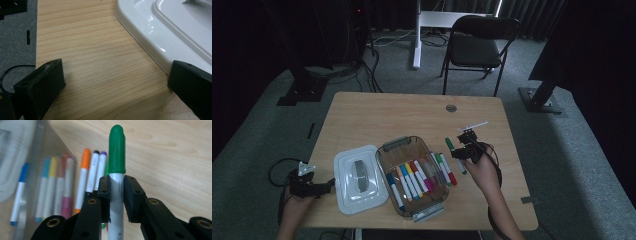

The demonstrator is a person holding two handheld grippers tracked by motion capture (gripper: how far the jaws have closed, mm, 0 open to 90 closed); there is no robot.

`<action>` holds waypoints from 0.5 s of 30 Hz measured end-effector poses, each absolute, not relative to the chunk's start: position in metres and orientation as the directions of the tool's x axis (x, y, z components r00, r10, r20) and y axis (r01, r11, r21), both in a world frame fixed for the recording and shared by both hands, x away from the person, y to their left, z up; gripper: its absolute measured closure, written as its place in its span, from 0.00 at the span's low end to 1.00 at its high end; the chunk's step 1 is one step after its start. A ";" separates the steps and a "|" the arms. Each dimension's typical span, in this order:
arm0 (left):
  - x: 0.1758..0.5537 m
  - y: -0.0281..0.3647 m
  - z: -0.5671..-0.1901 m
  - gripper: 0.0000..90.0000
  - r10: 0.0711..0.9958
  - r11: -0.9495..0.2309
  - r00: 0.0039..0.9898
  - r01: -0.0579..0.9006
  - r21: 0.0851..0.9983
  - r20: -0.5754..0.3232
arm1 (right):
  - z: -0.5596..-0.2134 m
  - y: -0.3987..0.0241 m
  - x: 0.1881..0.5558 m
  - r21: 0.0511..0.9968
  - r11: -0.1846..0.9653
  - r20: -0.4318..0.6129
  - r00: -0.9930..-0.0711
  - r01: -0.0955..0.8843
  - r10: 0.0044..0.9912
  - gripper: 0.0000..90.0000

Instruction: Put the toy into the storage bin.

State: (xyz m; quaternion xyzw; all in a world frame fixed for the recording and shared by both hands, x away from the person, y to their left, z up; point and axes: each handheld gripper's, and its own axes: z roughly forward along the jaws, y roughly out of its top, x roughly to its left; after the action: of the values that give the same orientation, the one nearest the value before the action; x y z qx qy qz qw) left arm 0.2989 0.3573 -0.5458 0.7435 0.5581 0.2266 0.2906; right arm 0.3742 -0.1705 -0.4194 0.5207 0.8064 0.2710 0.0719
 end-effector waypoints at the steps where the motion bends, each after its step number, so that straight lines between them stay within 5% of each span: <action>1: 0.299 0.357 -0.546 0.01 0.962 -0.208 0.274 0.698 0.685 0.012 | -0.414 -0.168 0.373 0.519 0.315 0.164 -0.455 0.794 0.875 0.85; 15: 0.299 0.357 -0.546 0.01 0.961 -0.209 0.275 0.698 0.685 0.013 | -0.367 -0.137 0.366 0.584 0.347 0.164 -0.525 0.734 0.835 0.85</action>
State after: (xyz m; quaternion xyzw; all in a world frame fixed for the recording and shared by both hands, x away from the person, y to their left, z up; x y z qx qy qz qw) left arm 0.2990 0.3574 -0.5457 0.7437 0.5578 0.2267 0.2904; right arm 0.3655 -0.1368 -0.3674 0.4804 0.8166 0.3095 0.0819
